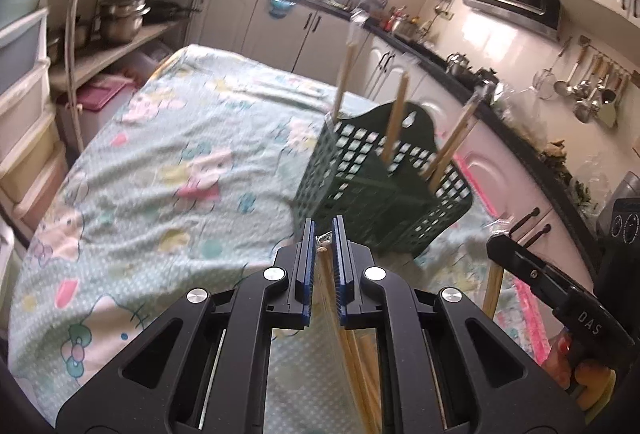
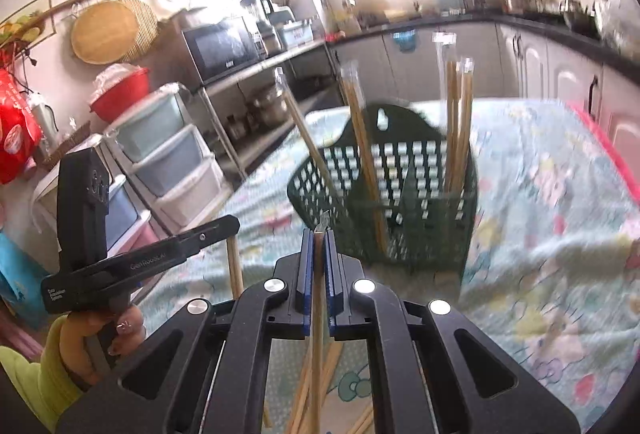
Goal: Organize utensils
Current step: 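Close the left gripper on a chopstick while the right gripper grasps another, then raise the left gripper's chopstick above the caddy while the right gripper carries its own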
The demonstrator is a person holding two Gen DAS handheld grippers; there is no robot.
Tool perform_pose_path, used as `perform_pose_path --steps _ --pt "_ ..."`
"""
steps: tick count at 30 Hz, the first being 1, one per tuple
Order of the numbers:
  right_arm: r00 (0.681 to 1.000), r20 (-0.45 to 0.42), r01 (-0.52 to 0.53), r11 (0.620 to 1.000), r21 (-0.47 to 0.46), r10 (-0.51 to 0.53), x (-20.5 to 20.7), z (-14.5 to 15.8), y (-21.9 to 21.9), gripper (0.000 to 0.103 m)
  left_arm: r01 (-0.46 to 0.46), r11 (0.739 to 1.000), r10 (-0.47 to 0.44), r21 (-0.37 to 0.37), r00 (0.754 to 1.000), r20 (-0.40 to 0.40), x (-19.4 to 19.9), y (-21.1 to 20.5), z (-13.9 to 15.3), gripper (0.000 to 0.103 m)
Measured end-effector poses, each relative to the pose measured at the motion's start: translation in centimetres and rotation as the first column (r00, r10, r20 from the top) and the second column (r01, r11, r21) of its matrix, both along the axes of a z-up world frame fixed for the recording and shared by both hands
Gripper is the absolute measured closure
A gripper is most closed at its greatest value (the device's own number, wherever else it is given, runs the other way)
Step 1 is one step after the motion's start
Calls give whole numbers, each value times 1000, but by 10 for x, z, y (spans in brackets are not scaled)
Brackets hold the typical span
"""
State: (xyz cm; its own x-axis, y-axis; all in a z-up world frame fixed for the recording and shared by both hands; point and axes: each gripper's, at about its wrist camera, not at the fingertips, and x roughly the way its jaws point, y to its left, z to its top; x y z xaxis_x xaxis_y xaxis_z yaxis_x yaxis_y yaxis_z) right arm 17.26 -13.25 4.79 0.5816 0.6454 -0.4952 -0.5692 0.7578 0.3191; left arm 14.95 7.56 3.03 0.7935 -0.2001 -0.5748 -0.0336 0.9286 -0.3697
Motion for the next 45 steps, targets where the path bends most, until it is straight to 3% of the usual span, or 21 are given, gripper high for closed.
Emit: perform_pose_path --steps 7,27,45 --pt "995 87 40 999 33 -43 -7 21 -18 97 28 999 -28 19 998 52 1 -10 22 98" --pt "974 169 137 985 104 -153 -10 49 -55 98 103 992 -112 68 984 142 15 -40 64 103" --pt "939 289 143 976 165 -187 -6 99 -57 98 128 986 -155 111 943 295 30 -51 135 103"
